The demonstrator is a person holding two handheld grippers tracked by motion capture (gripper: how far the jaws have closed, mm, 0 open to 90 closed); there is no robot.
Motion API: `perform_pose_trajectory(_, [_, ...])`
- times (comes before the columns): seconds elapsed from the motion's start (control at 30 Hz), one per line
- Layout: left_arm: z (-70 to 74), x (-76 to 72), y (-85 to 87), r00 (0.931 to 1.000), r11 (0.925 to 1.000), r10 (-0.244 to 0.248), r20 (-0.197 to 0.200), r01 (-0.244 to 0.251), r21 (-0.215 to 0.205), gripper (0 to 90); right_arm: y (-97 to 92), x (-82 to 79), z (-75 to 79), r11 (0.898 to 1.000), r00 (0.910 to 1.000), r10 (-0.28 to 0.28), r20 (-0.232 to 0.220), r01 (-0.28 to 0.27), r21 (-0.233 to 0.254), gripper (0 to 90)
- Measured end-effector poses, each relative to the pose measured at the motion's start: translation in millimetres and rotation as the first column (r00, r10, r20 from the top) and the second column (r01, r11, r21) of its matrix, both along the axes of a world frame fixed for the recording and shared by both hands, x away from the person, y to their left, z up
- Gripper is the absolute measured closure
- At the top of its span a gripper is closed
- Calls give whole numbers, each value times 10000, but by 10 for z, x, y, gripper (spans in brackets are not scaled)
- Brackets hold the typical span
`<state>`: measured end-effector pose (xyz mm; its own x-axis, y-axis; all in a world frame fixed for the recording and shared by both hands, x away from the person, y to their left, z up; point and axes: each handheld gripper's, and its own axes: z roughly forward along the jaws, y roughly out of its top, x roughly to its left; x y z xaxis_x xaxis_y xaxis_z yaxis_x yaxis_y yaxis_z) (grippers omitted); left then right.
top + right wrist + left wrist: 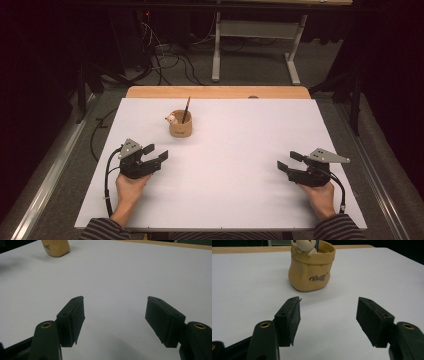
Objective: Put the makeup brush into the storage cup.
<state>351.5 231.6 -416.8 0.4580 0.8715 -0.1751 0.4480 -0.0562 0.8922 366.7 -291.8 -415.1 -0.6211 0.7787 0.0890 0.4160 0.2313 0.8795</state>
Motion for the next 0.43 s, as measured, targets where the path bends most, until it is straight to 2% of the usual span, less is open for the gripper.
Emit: perform_pose_trajectory(0.43, [7, -4, 31, 10000, 9999, 31, 93, -29, -159, 368, -4, 10, -8, 10000, 10000, 28, -22, -28, -5, 333])
